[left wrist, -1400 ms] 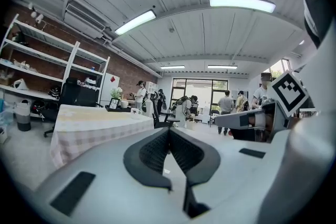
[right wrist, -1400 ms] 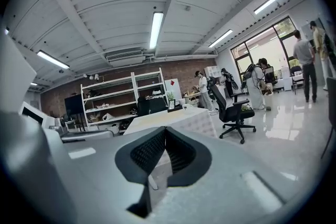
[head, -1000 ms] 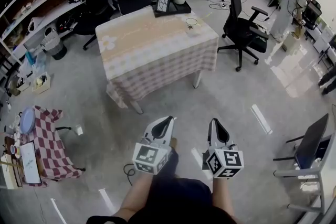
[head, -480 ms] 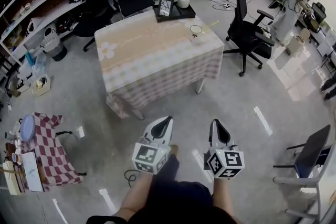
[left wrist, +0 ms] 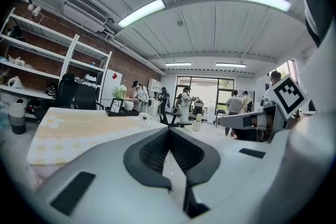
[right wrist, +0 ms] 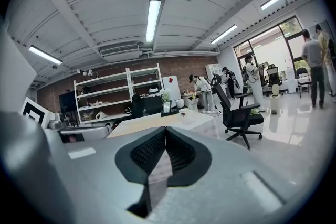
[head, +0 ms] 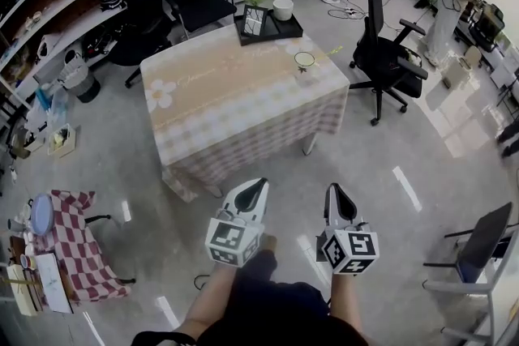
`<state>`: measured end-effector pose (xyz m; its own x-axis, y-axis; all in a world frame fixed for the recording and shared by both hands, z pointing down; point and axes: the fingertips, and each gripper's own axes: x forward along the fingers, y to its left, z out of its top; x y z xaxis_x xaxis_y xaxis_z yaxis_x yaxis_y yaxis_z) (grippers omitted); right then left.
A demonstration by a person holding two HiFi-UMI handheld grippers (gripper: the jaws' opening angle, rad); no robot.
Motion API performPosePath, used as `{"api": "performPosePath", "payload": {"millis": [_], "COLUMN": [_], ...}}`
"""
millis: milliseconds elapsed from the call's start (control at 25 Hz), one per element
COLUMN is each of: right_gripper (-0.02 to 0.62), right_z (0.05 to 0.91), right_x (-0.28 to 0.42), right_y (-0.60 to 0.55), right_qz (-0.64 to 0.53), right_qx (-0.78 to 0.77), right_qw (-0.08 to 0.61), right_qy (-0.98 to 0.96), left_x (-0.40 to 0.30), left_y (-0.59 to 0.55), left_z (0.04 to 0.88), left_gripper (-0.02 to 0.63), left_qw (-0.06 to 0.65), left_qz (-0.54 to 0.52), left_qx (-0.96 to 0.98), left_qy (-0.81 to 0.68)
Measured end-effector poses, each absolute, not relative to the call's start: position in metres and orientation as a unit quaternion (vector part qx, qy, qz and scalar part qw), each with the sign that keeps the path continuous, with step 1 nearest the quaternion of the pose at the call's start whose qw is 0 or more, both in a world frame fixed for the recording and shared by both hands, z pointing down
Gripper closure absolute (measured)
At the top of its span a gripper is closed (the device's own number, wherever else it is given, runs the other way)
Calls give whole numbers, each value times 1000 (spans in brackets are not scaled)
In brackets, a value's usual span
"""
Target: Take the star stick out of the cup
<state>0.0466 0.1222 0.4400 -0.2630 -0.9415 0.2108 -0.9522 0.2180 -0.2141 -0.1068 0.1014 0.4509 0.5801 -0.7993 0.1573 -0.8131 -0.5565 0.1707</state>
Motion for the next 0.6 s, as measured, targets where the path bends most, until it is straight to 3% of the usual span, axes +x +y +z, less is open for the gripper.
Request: {"api": "performPosePath", "payload": {"millis": [600], "right_gripper": [594], "right_z": [436], "right_x": [39], "right_y": [47], "right_qz": [150], "right_qx": [607], "right_qw": [11], "right_qy": [-780], "left_x": [-109], "left_y": [24], "left_z": [447], "left_gripper": [597], "left_qw": [104], "left_qz": [30], "left_qx": [888], "left_qy": [-447]}}
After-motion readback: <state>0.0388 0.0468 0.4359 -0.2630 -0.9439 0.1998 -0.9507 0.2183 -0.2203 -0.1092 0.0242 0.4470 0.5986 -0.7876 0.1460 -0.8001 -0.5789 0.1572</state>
